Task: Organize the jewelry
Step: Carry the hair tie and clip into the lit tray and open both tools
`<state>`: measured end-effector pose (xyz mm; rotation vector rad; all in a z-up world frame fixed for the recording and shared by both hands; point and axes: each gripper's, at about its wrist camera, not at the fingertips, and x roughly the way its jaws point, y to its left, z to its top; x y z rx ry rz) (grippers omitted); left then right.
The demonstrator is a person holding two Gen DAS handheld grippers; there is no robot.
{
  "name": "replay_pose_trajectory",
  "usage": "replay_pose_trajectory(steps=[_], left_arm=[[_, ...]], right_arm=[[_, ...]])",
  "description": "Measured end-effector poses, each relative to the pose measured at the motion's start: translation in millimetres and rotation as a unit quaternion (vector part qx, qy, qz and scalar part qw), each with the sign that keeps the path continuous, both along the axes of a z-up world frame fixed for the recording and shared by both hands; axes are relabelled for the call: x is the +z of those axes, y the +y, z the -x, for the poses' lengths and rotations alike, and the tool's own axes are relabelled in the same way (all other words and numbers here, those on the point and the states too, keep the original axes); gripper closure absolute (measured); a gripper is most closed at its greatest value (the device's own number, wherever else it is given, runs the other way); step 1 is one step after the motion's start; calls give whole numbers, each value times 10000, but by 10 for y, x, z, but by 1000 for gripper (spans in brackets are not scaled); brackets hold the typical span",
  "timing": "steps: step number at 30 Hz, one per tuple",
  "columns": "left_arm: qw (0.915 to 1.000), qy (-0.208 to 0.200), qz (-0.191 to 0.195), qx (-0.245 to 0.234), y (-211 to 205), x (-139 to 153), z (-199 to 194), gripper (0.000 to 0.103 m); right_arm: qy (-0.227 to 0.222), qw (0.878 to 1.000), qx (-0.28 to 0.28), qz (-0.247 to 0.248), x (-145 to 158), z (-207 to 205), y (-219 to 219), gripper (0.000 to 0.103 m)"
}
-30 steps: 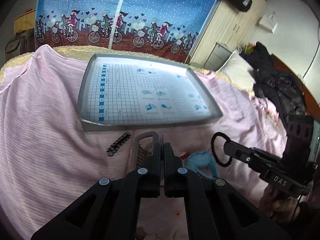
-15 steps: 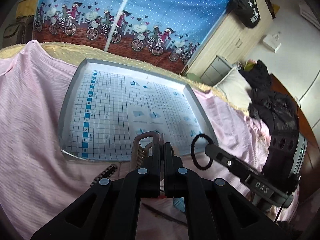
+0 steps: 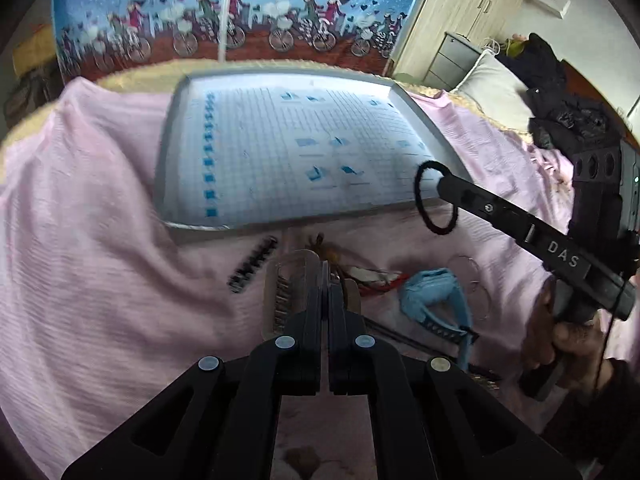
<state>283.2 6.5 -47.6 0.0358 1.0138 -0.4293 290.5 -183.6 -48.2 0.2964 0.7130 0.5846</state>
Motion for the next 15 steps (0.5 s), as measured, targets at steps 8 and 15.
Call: replay_pose_trajectory(steps=[8,15], left_arm=[[9822,-1126,-1427,-467,-228,59,199,102],[9830,-1669,-747,-137,-67,173,24,103]], right_arm=[[-42,9999,74,82,8,38,58,96],[-152,9997,122,151,2,-85,140,97]])
